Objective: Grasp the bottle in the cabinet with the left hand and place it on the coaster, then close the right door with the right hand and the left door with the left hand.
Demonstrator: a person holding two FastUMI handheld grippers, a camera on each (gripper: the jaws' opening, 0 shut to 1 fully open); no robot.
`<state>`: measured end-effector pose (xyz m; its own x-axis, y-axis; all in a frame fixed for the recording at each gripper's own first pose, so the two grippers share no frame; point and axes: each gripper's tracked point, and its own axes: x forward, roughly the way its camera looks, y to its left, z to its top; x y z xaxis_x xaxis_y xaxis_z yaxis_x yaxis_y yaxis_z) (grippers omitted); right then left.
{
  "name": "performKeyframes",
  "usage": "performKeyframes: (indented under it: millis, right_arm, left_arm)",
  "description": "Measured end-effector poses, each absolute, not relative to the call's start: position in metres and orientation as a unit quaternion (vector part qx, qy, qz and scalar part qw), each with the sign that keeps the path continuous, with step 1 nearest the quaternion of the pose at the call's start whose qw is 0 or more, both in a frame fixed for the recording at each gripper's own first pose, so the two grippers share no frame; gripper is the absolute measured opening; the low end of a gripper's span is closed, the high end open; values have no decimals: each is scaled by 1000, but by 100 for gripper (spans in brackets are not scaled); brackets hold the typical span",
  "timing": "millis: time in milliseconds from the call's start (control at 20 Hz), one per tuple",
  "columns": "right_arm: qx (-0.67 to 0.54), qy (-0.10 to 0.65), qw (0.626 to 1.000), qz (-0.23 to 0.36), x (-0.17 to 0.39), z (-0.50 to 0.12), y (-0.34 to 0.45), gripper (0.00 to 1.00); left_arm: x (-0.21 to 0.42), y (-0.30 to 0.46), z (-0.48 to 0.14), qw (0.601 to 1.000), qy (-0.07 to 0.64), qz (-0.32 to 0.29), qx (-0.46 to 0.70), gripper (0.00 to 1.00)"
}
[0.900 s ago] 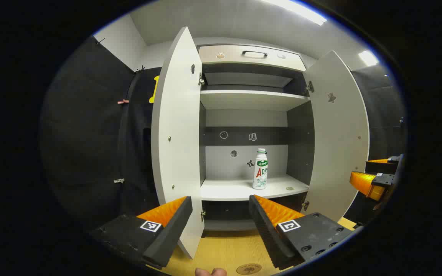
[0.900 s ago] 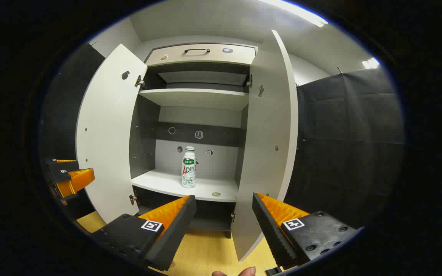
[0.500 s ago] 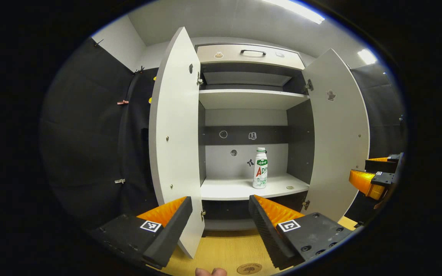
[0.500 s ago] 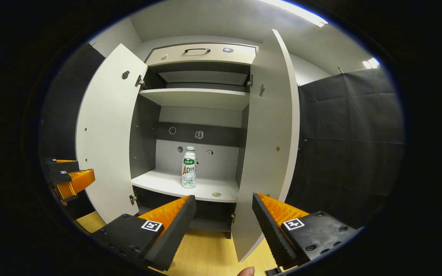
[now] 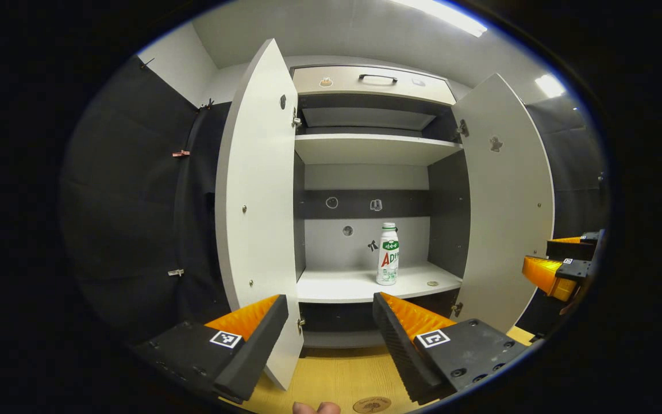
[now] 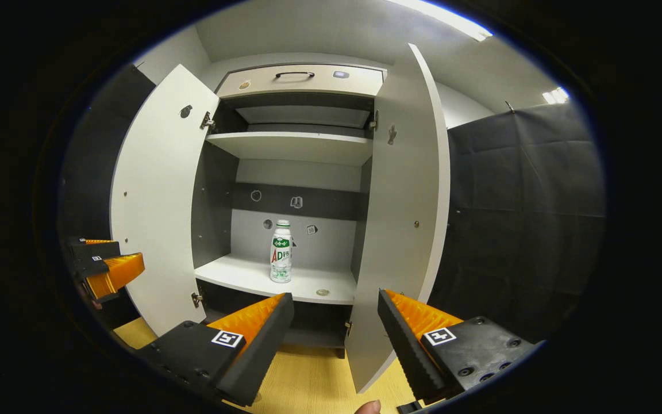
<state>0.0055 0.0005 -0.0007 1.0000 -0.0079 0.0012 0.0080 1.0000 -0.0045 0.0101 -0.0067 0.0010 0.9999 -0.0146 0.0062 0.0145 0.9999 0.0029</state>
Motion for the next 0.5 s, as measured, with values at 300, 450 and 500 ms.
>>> performKeyframes:
  millis: [300,450,500]
  right_arm:
    - [2,-9,1000,-13,3,5,-11,98]
    - [7,-9,1000,-16,0,6,-22,98]
    - [8,-9,1000,-18,0,7,-26,98]
  left_arm:
    - [28,-29,0,1000,0,-27,-5,94]
    - [43,-51,2,999,1,-41,-7,94]
    - [50,-58,1,999,1,-46,-8,94]
